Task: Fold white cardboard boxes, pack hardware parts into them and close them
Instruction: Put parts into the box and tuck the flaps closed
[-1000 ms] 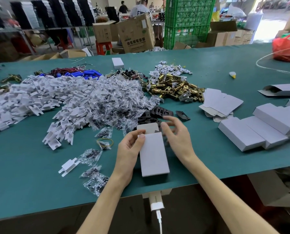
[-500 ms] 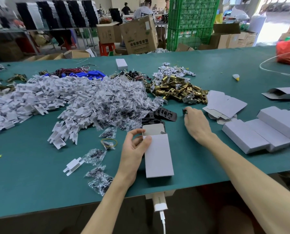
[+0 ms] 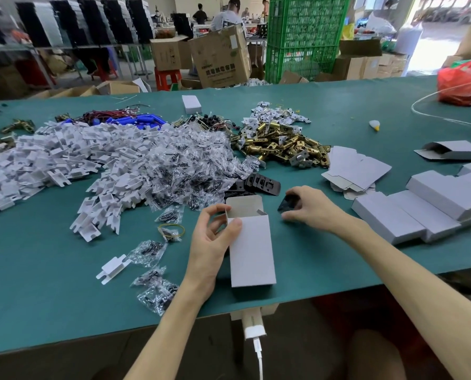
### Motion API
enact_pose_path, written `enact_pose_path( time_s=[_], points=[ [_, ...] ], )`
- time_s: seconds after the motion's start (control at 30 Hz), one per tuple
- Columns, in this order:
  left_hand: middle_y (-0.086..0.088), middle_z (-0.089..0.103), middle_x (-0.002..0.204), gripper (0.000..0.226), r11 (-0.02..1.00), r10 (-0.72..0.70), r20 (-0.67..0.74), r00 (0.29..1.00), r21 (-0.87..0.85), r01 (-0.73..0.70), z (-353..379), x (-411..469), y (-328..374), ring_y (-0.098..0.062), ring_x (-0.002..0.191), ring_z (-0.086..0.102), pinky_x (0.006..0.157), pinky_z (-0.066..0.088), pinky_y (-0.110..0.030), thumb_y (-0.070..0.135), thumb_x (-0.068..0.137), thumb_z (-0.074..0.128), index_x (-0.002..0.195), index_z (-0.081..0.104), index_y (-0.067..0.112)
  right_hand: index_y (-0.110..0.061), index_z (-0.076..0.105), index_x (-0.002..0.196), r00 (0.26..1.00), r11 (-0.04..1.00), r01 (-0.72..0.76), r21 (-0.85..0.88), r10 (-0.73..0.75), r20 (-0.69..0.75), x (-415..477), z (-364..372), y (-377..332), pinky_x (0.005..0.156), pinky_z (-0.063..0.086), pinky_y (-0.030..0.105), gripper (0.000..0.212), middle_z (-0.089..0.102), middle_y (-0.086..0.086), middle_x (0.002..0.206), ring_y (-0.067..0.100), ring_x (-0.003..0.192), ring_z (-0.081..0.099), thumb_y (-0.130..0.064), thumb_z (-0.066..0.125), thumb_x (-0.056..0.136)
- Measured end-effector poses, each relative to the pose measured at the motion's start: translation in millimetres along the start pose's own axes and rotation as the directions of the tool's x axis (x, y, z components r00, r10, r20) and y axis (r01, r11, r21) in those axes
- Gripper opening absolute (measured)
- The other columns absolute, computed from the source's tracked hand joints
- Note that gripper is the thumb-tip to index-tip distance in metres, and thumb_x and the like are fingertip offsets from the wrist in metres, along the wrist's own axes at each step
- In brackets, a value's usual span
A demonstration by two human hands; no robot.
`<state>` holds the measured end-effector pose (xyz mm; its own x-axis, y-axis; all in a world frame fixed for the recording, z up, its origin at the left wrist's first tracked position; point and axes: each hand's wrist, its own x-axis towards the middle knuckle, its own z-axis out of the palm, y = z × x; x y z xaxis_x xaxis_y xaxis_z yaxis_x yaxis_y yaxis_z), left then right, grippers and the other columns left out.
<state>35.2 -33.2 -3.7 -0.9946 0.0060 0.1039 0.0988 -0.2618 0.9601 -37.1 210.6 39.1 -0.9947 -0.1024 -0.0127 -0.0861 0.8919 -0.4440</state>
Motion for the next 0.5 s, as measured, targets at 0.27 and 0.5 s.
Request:
enact_pose_path(
  time_s=[0.27,0.5],
  points=[
    [-0.010,0.072,0.127,0.063,0.997,0.082,0.055,0.995,-0.021,-0.080,0.7,-1.2,7.1,-0.035,0.118,0.068,0.097,0.058,-0.053,0.027,0.089,0.078,0.145,0.055,0.044,-0.015,0.079,0.100,0.946,0.961,0.137,0.241,-0.055,-0.318,-13.9,-20.5,-5.3,0.079,0.042,0.029,0.016,0.056,0.008,0.102,0.020,0.084,0.055,-0.026,0.078,0.089],
    [-0.009,0.073,0.124,0.068,0.998,0.070,0.058,0.996,-0.002,-0.070,-0.5,2.3,3.6,-0.030,0.116,0.070,0.089,0.061,-0.041,0.032,0.090,0.078,0.149,0.048,0.047,0.001,0.071,0.101,0.929,0.638,0.369,0.676,-0.267,-0.255,-43.9,-46.5,-90.3,0.059,0.057,0.030,0.014,0.078,0.009,0.086,0.021,0.075,0.076,-0.013,0.068,0.097]
  ],
)
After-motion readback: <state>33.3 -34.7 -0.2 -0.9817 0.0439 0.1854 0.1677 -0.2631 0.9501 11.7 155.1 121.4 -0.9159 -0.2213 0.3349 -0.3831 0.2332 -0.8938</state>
